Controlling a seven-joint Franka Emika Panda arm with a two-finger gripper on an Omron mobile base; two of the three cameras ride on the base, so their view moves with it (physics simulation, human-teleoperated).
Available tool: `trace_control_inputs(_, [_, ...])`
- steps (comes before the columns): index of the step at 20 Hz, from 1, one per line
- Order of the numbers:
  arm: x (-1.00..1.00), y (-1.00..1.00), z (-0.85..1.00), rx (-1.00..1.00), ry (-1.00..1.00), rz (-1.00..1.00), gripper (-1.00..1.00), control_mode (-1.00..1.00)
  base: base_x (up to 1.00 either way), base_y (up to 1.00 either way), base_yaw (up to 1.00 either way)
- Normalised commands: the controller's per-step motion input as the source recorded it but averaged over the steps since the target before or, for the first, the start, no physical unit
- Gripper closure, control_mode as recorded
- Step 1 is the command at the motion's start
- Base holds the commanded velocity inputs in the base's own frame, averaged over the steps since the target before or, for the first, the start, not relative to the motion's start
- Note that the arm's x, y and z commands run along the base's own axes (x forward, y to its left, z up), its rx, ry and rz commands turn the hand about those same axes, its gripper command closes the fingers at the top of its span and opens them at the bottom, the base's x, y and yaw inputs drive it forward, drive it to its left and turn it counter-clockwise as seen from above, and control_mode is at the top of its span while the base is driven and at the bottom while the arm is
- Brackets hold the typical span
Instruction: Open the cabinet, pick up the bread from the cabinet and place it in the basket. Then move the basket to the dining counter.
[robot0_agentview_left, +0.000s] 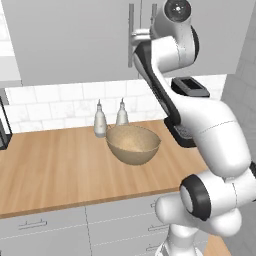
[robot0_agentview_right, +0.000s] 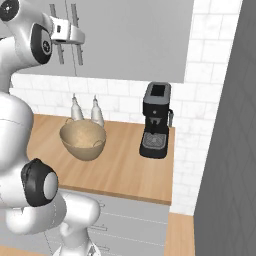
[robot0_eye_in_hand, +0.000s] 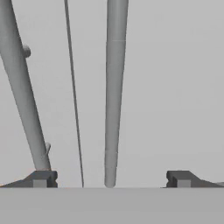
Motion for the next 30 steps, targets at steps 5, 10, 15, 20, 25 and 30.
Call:
trace_control_inputs(5, [0.43, -0.04, -0.04, 0.0, -0.07, 0.0, -1.0, -1.0, 0.0, 0.0, 0.0])
trace_control_inputs(10, [0.32, -0.01, -0.01, 0.0, -0.02, 0.0, -1.0, -1.0, 0.0, 0.0, 0.0])
trace_control_inputs(15, [0.43, 0.0, -0.03, 0.0, 0.0, 0.0, -1.0, -1.0, 0.0, 0.0, 0.0])
trace_control_inputs(20, [0.48, 0.0, -0.09, 0.0, -0.03, 0.0, -1.0, -1.0, 0.0, 0.0, 0.0])
trace_control_inputs(25, [0.51, -0.04, -0.14, 0.0, -0.02, 0.01, -1.0, -1.0, 0.0, 0.0, 0.0])
trace_control_inputs(30, [0.66, -0.18, -0.17, 0.02, -0.07, 0.04, -1.0, -1.0, 0.0, 0.0, 0.0])
